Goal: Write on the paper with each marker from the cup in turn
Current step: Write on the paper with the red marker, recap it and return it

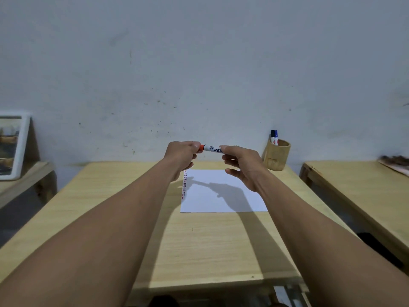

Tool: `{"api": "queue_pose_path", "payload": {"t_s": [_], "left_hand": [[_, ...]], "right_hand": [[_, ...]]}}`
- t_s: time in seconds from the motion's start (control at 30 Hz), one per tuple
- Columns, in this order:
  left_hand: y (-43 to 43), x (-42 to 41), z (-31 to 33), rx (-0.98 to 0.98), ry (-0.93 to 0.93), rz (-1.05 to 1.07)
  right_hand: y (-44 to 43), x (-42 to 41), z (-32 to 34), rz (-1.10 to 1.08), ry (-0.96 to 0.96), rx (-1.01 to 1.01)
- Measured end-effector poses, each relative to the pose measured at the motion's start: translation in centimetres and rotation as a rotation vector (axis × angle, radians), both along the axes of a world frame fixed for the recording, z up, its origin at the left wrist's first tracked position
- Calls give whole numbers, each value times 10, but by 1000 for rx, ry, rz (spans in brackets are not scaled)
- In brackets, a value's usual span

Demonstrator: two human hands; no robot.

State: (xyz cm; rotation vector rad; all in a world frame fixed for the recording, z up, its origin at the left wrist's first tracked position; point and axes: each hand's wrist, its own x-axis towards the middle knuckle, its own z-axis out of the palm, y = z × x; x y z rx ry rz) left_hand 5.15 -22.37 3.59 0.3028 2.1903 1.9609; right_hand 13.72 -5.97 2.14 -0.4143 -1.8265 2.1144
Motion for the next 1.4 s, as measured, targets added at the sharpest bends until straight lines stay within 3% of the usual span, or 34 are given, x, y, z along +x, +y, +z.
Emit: {"api": "queue_pose_path", "payload": {"t_s": [0.13,0.33,1.03,1.4], "left_hand": [[4,-1,9,-33,151,11],[20,1,21,-118,343,-44],[215,-35,-42,-308,214,-172],[272,-63,-79,-340,250,-245]], "right_hand": [[7,1,6,95,-51,380],[8,2,6,118,-43,557],[187,-50,23,-401,-81,733],[232,-100,4,-425,-207,862]]}}
